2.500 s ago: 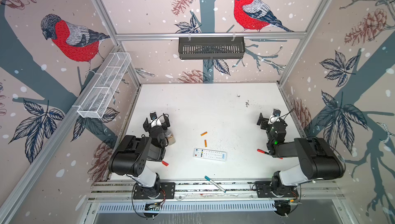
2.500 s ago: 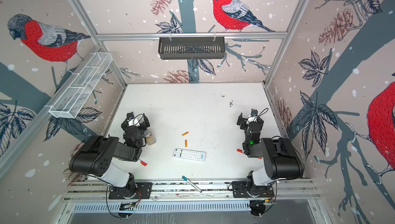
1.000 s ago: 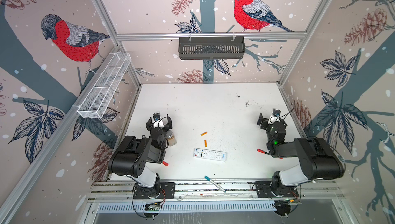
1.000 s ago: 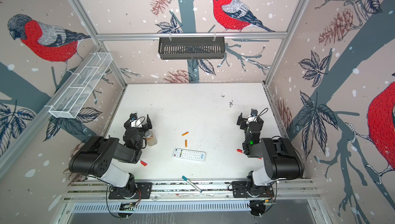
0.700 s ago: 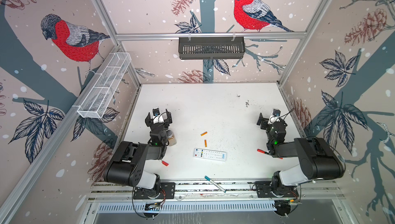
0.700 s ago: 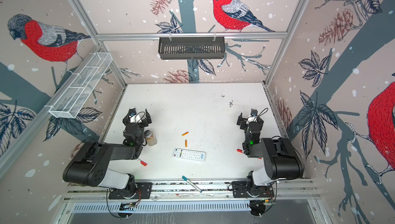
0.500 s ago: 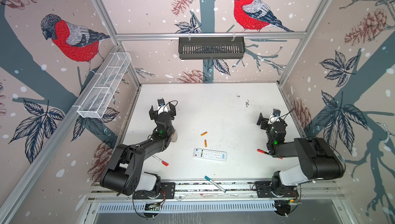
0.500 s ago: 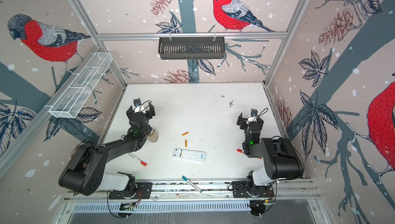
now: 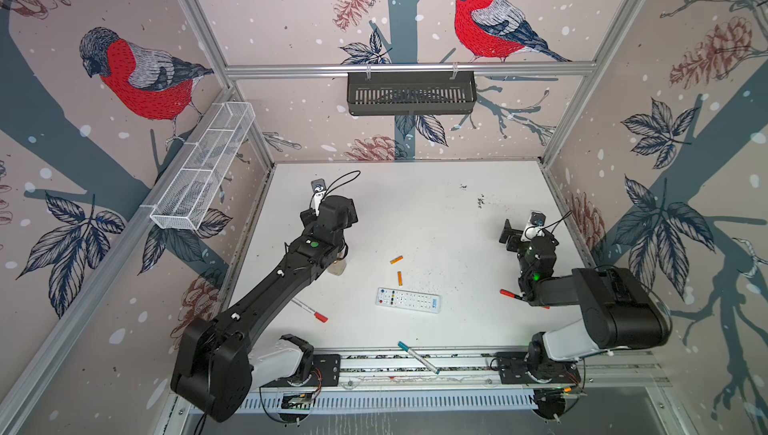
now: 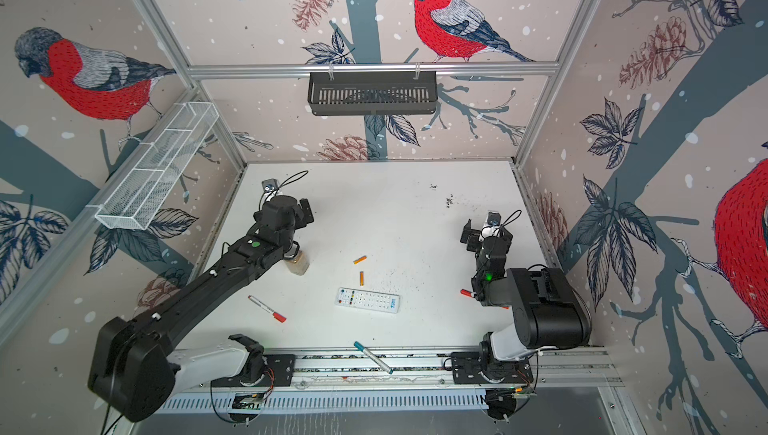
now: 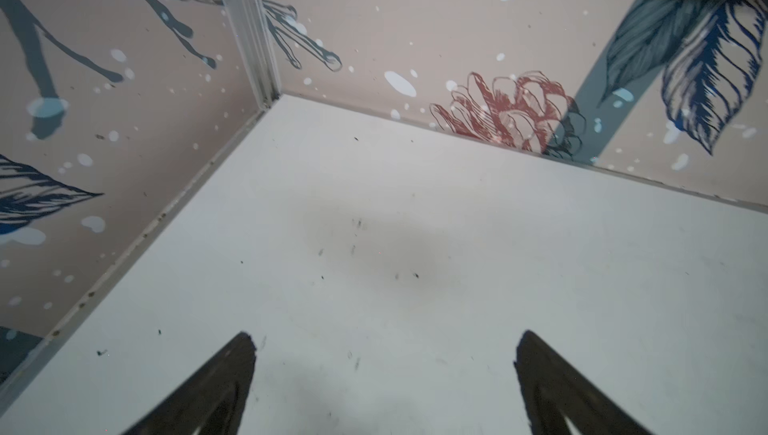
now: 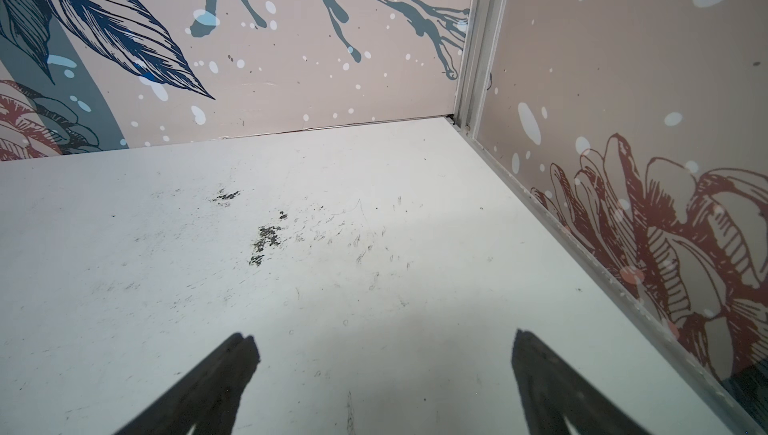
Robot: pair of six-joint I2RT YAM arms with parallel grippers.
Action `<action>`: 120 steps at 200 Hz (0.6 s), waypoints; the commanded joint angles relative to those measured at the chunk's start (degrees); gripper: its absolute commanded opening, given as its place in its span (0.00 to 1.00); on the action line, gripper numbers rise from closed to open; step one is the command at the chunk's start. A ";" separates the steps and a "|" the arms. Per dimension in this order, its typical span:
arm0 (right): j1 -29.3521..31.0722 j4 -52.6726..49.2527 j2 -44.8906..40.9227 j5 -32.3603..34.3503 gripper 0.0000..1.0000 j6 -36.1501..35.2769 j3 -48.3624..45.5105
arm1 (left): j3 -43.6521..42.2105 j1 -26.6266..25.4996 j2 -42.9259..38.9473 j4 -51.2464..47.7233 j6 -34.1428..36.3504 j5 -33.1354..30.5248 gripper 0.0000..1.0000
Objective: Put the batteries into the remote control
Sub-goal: 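Reach the right gripper toward the white remote while the left arm moves forward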
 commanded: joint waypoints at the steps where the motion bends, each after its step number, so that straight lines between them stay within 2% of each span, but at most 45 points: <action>1: 1.49 4.30 -0.83 1.20 1.00 -2.03 -1.30 | -1.26 -0.84 -3.05 -7.53 -3.27 12.02 0.97; 21: 3.03 4.18 -4.56 1.69 0.99 -4.12 -1.88 | -3.97 -2.18 -6.38 -8.90 -3.37 17.77 0.97; 40: 7.04 -17.29 -11.09 3.70 1.00 -4.70 6.04 | -7.00 -3.62 -9.47 -8.57 -3.05 23.06 0.97; 59: 10.48 -29.92 -13.71 -1.12 1.00 -2.50 12.65 | -9.19 -4.92 -10.81 -9.60 -4.03 25.47 0.97; 92: 23.35 -46.63 -13.78 -5.18 0.99 -4.09 20.58 | -11.77 -7.66 -11.38 -10.73 -5.53 27.76 0.97; 120: 35.80 -54.89 -13.43 -8.55 1.00 -4.24 22.66 | -13.45 -8.36 -13.39 -11.08 -5.99 30.97 0.97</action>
